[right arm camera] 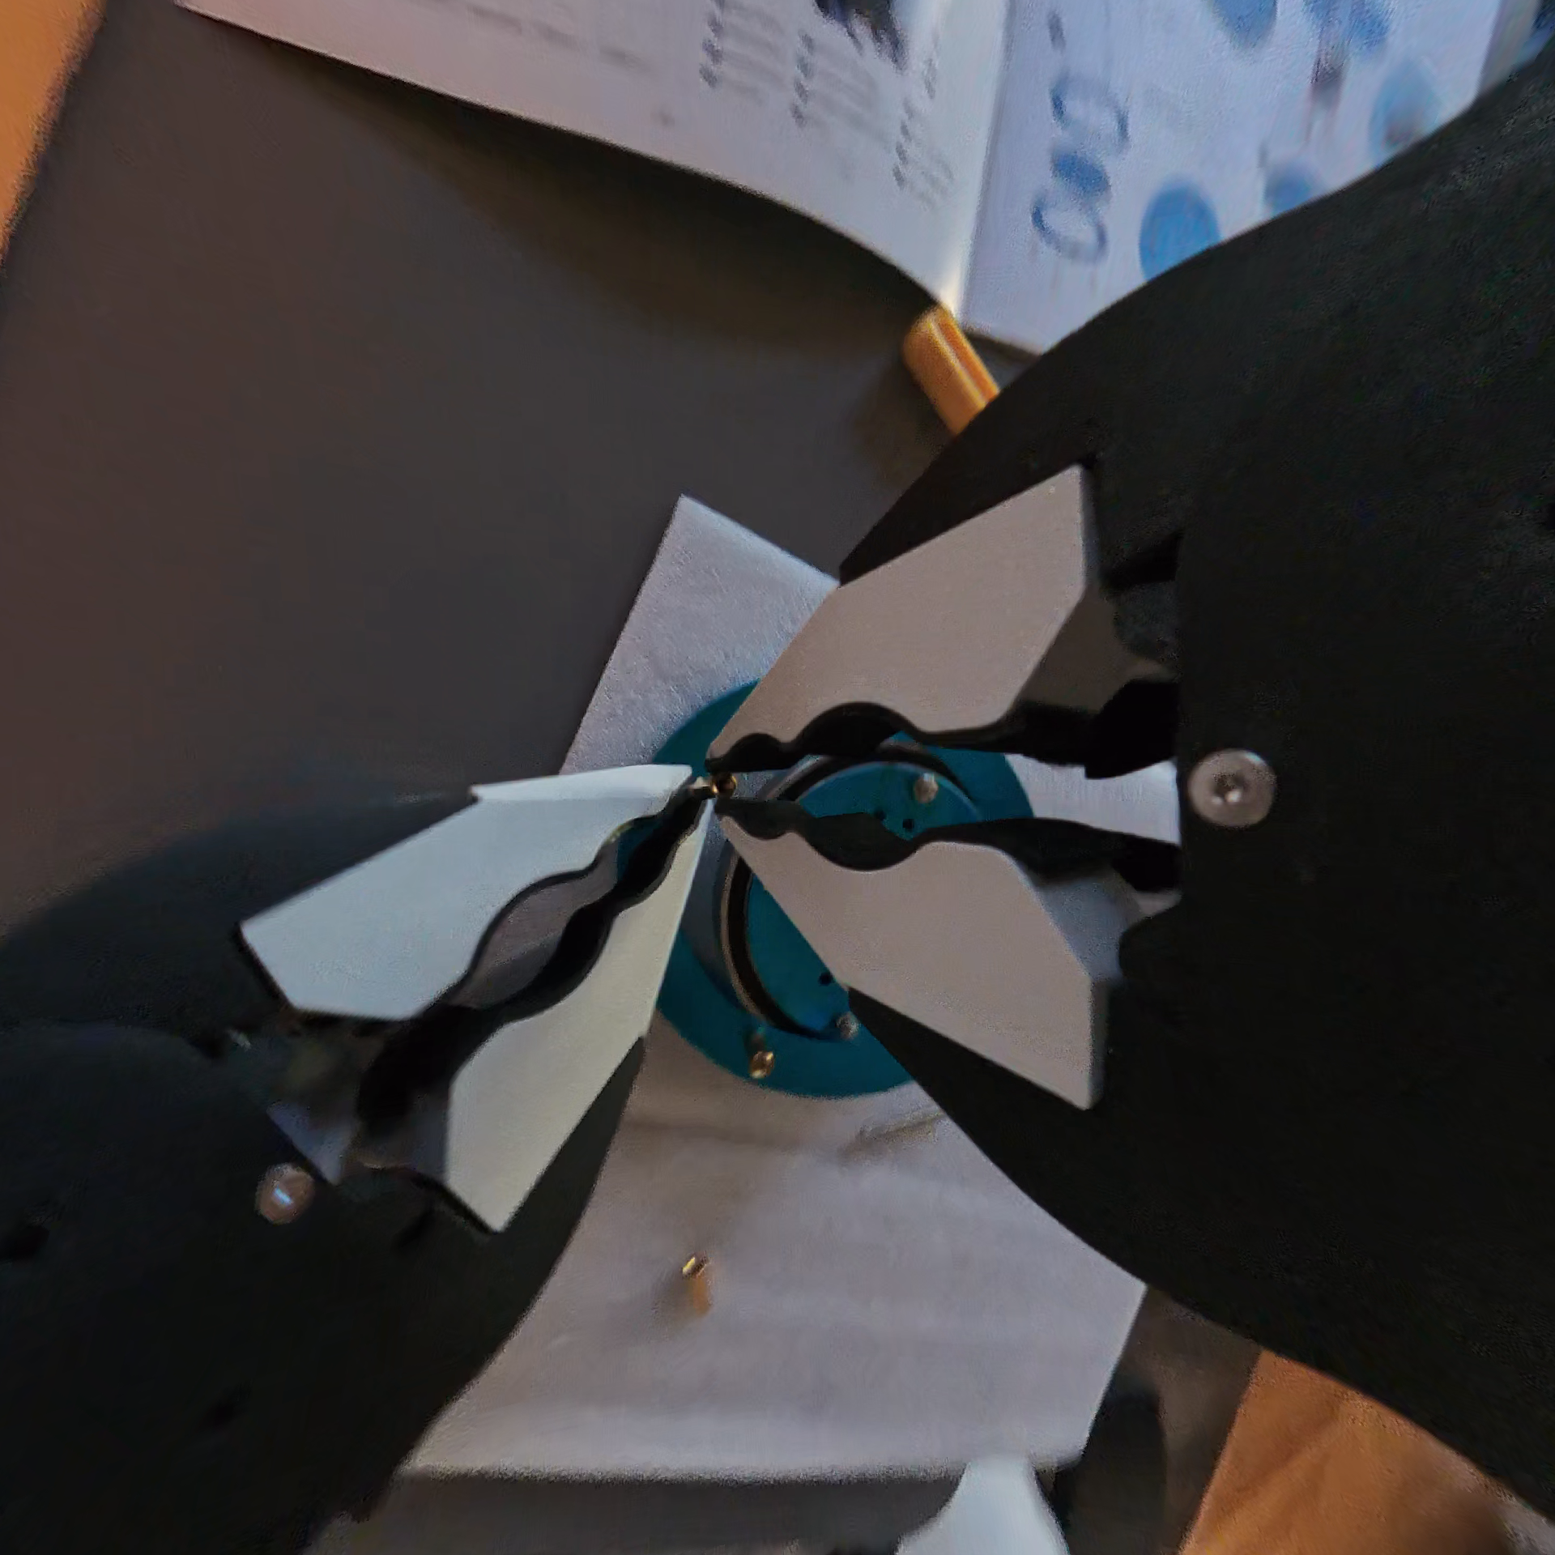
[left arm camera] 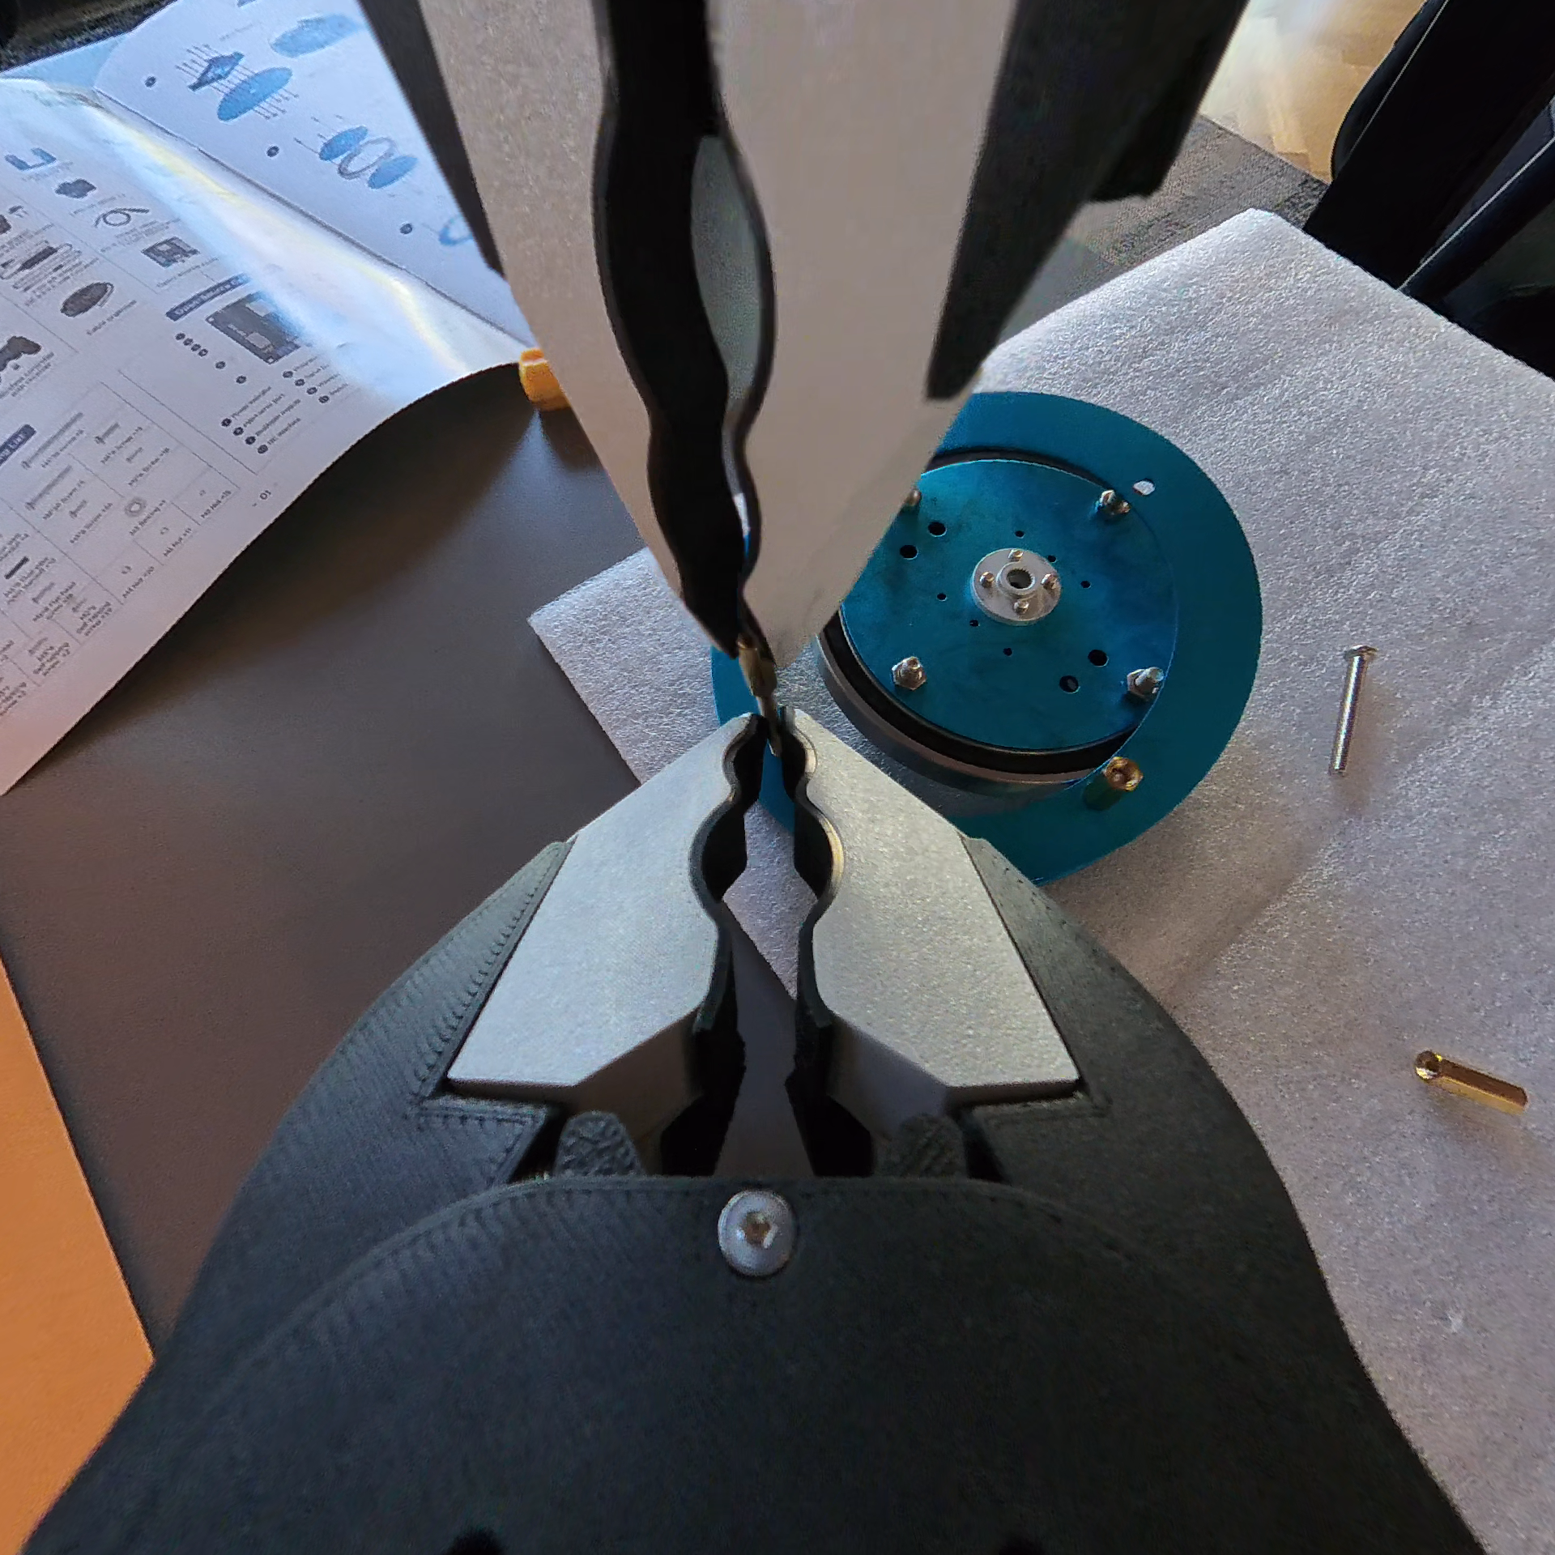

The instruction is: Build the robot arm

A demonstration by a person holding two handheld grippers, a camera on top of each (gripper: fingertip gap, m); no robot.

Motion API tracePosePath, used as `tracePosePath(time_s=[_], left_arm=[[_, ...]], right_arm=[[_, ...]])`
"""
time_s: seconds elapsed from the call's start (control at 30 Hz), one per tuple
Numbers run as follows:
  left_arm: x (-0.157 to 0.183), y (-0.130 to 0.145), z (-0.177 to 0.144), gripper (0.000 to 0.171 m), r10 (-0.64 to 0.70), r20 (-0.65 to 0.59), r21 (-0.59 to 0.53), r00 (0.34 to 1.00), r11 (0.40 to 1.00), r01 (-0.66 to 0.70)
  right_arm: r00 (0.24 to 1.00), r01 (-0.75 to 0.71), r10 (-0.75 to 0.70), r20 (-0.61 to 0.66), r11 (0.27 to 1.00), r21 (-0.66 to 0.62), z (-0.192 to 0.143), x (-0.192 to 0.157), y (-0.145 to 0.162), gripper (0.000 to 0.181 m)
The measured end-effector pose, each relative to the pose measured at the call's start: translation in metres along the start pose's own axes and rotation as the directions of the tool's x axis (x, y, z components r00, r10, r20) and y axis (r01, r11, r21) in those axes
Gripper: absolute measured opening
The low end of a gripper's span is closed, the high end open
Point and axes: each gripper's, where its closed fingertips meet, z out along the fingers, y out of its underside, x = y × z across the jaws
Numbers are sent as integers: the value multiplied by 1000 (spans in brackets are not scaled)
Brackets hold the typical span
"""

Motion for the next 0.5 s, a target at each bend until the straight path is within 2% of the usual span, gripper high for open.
tracePosePath(time_s=[0.1, 0.2, 0.3, 0.33, 0.4, 0.5], left_arm=[[0, 0, 0, 2, 9, 7, 0, 1000, 1000, -9], [-1, 0, 0, 2, 10, 13, -1, 1000, 1000, -10], [0, 0, 0, 2, 10, 9, 1, 1000, 1000, -10], [0, 0, 0, 2, 10, 9, 1, 1000, 1000, -10], [0, 0, 0, 2, 9, 8, 1, 1000, 1000, -9], [0, 0, 0, 2, 7, 7, 2, 1000, 1000, -7]], right_arm=[[958, -285, 282, 59, 957, 51, 0, 0, 1, 5], [882, -470, 463, 85, 875, 113, 0, 1, 1, 5], [879, -477, 471, 78, 859, 185, 0, -1, 0, 6], [888, -459, 449, 95, 865, 204, -1, -4, -1, 13], [909, -415, 394, 136, 880, 229, -2, -8, -4, 26], [959, -283, 267, 97, 925, 253, -2, -5, -2, 28]])
